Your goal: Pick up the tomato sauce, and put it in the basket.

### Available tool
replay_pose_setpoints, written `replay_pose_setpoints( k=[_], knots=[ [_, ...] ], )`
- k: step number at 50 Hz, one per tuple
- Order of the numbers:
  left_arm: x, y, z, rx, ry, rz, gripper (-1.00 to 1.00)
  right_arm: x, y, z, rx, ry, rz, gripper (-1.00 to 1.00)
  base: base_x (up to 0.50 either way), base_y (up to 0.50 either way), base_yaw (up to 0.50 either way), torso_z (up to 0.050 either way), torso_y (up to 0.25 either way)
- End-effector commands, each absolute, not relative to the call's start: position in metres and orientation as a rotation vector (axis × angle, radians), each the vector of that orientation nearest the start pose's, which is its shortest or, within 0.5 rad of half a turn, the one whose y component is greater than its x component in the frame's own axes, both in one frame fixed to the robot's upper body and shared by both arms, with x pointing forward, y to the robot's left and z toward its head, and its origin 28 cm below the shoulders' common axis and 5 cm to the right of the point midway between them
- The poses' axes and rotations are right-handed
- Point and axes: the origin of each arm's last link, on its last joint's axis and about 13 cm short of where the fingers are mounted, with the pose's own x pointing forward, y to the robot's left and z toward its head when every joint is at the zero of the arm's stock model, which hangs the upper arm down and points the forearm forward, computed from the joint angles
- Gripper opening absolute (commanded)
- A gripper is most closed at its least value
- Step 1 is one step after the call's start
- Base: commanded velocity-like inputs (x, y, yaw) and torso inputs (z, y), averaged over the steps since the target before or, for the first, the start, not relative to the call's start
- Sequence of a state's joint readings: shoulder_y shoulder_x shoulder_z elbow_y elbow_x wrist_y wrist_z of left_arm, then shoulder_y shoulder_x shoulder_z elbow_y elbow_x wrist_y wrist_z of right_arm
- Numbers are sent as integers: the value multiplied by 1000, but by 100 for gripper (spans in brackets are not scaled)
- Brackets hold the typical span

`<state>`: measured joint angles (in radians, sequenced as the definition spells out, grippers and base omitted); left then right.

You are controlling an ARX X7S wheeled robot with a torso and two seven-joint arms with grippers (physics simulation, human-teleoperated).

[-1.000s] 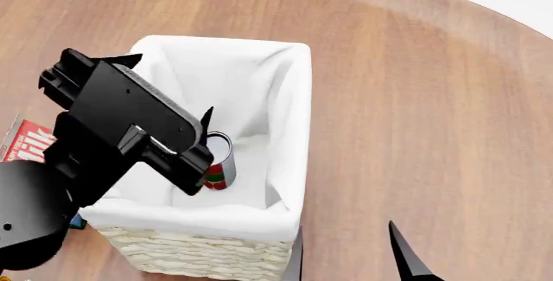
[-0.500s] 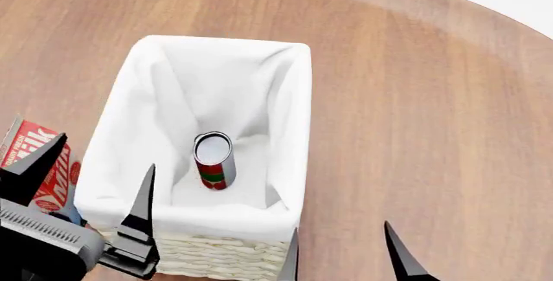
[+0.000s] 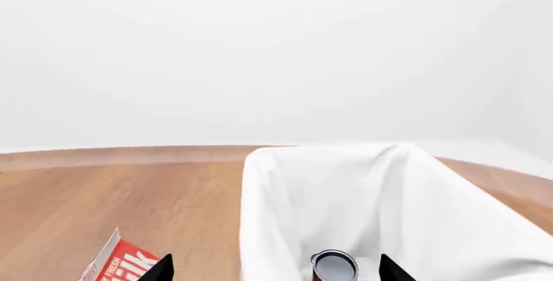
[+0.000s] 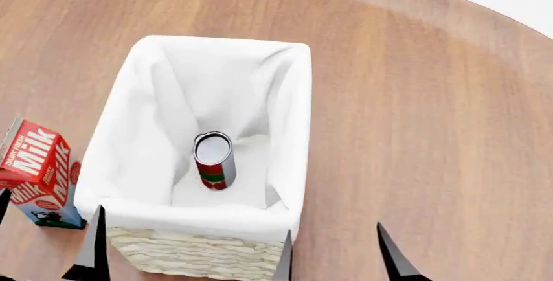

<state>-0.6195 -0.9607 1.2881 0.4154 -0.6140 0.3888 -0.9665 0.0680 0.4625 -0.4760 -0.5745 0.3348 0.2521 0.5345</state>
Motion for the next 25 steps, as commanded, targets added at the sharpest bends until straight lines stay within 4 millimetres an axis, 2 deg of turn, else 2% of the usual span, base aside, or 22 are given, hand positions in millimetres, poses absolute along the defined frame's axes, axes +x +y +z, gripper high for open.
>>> replay_pose_setpoints(
  k=[1,11,20,25],
  knots=[
    [175,219,121,-68,-317,-139,100,186,-75,104,-51,-201,112,100,0,0,0,0,0],
    [163,218,120,-39,-324,-33,100,183,-72,103,-145,-227,55,100,0,0,0,0,0],
    [155,224,128,-89,-340,29,100,176,-64,100,-216,-257,26,100,0,0,0,0,0],
    [146,220,121,-109,-320,60,100,171,-64,97,-239,-257,17,100,0,0,0,0,0]
  ],
)
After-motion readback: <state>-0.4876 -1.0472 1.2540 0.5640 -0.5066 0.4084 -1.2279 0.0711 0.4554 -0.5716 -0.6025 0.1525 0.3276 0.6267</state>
